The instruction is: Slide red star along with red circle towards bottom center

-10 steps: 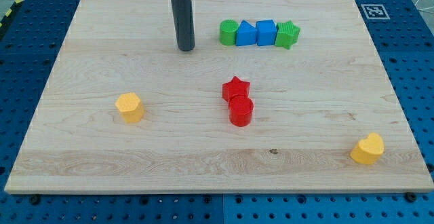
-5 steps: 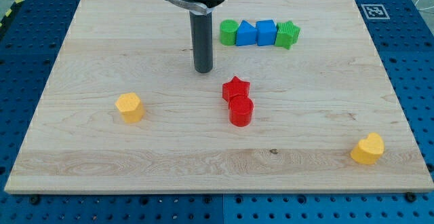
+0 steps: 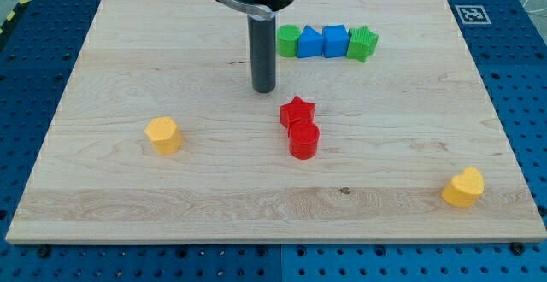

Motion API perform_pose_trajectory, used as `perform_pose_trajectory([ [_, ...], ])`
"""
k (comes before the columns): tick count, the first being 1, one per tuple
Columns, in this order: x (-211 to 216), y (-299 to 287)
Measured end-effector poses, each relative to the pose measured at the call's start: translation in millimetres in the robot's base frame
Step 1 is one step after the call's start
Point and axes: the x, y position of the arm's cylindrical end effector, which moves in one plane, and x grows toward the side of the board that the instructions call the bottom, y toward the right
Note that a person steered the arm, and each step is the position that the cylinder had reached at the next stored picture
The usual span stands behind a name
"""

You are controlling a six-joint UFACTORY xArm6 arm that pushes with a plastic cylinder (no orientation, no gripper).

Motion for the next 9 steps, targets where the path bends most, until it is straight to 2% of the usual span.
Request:
perform_pose_trajectory([
  [4,2,11],
  [5,6,11],
  [6,27,19],
  [9,31,42],
])
